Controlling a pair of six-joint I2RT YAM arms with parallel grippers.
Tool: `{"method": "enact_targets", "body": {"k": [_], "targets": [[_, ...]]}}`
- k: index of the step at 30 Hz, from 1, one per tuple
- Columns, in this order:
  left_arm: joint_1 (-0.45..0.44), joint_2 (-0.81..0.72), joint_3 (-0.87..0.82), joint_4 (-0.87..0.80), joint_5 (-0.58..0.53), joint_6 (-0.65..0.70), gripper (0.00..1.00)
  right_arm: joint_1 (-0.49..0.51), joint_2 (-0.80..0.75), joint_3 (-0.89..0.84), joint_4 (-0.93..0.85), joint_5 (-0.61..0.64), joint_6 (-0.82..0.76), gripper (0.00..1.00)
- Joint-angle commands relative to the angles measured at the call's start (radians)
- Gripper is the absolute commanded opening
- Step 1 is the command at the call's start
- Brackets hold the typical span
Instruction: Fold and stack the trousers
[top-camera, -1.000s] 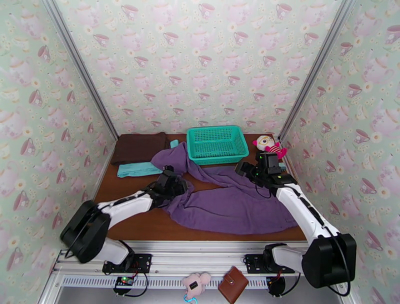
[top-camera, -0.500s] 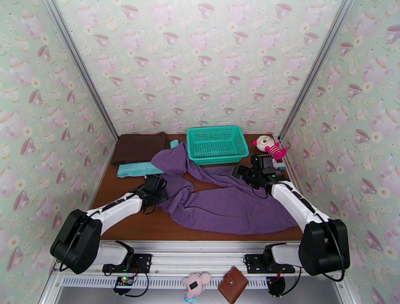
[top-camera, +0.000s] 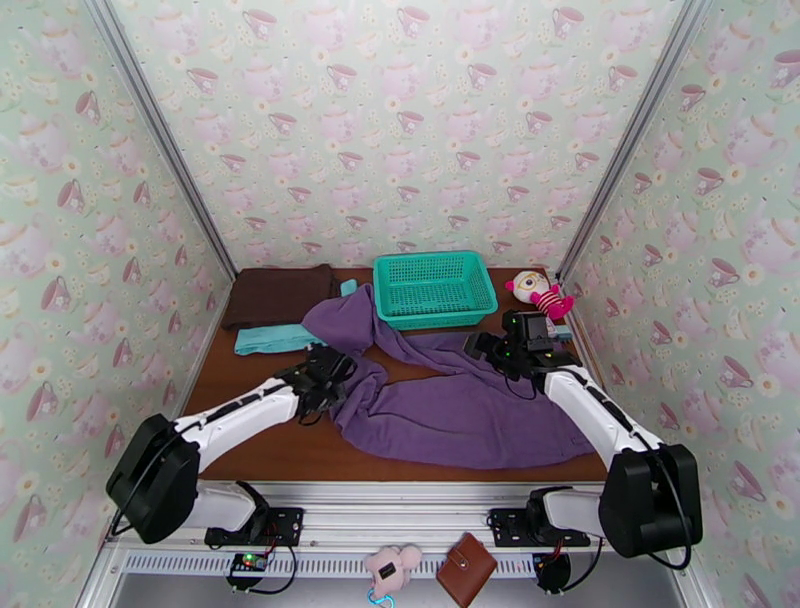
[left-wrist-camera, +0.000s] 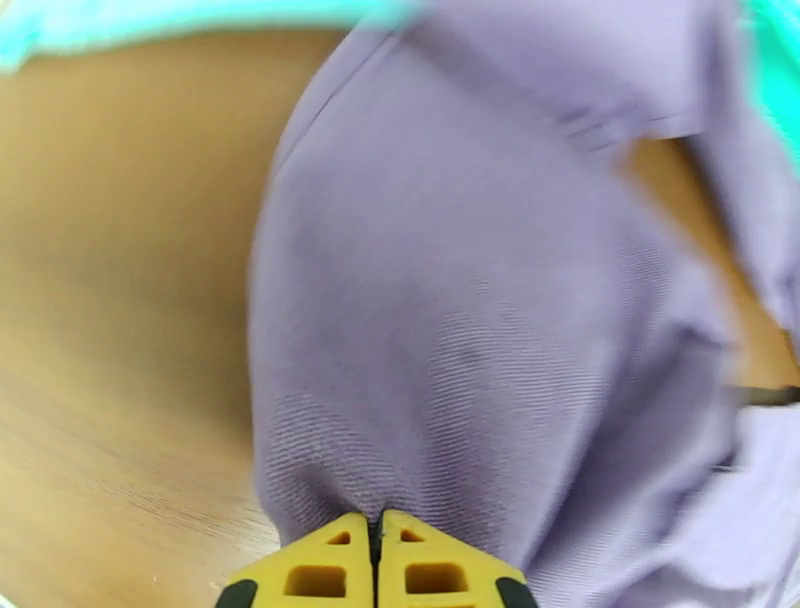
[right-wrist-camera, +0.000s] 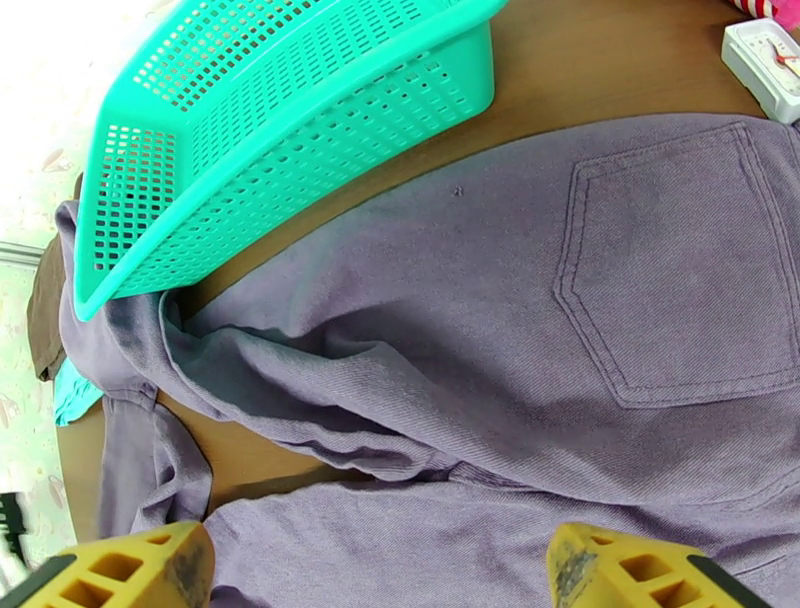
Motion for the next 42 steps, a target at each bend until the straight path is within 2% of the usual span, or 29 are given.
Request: {"method": "enact_targets", "body": {"k": [1,2,3,4,5,7,9,11,16,20,23,25,30,34,35,36,39,40,42], "targets": [[-0.088,0.179,0.151,-0.181,-0.113,0.04,0.01,0.004,-0.008,-0.011,0.021,-0.017,-0.01,0.91],[-0.121,0.248,0.197,-0.207,-0.109,0.049,0.04,0.004,-0.007,-0.009,0.02,-0.018,-0.011,0.91],[-0.149,0.293,0.228,-0.221,-0.098,0.061,0.12,0.004,-0.008,-0.009,0.016,-0.017,-0.013,0.91],[-0.18,0.329,0.249,-0.228,-0.084,0.072,0.25,0.004,-0.009,-0.007,0.011,-0.014,-0.015,0.92],[-0.202,0.344,0.256,-0.222,-0.068,0.082,0.35,0.002,-0.01,-0.005,0.008,-0.009,-0.018,0.92],[-0.232,0.316,0.222,-0.133,0.029,0.135,0.48,0.002,-0.009,-0.001,0.001,0.0,-0.026,0.92],[-0.234,0.235,0.152,-0.021,0.09,0.168,0.51,0.002,0.003,0.003,0.004,-0.001,-0.028,0.92],[-0.229,0.12,0.051,0.096,0.095,0.182,0.52,0.001,0.02,0.006,0.017,-0.014,-0.022,0.92],[-0.166,-0.181,-0.256,0.345,0.059,0.143,0.51,0.002,0.058,0.008,0.048,-0.053,0.003,0.91],[-0.021,-0.303,-0.438,0.488,0.154,0.047,0.46,0.002,0.071,0.01,0.055,-0.06,0.008,0.91],[0.086,-0.297,-0.504,0.586,0.264,-0.012,0.45,0.005,0.076,0.011,0.06,-0.062,0.013,0.91],[0.116,-0.274,-0.523,0.643,0.297,-0.047,0.46,0.005,0.075,0.01,0.059,-0.064,0.014,0.91],[0.151,-0.157,-0.553,0.848,0.37,-0.122,0.46,0.007,0.073,0.002,0.064,-0.065,0.019,0.91],[0.147,-0.066,-0.538,0.913,0.371,-0.175,0.46,0.007,0.072,-0.003,0.06,-0.065,0.014,0.91],[0.148,-0.04,-0.536,0.927,0.37,-0.191,0.44,0.007,0.07,-0.006,0.062,-0.063,0.014,0.91],[0.148,-0.015,-0.536,0.951,0.372,-0.204,0.36,0.007,0.07,-0.007,0.063,-0.062,0.014,0.91],[0.153,0.031,-0.532,1.0,0.389,-0.226,0.06,0.006,0.076,-0.006,0.066,-0.066,0.012,0.91],[0.151,0.029,-0.534,1.001,0.389,-0.229,0.01,0.006,0.08,-0.004,0.065,-0.066,0.01,0.91],[0.165,-0.011,-0.537,0.953,0.372,-0.211,0.0,0.007,0.08,-0.003,0.062,-0.068,0.007,0.91]]}}
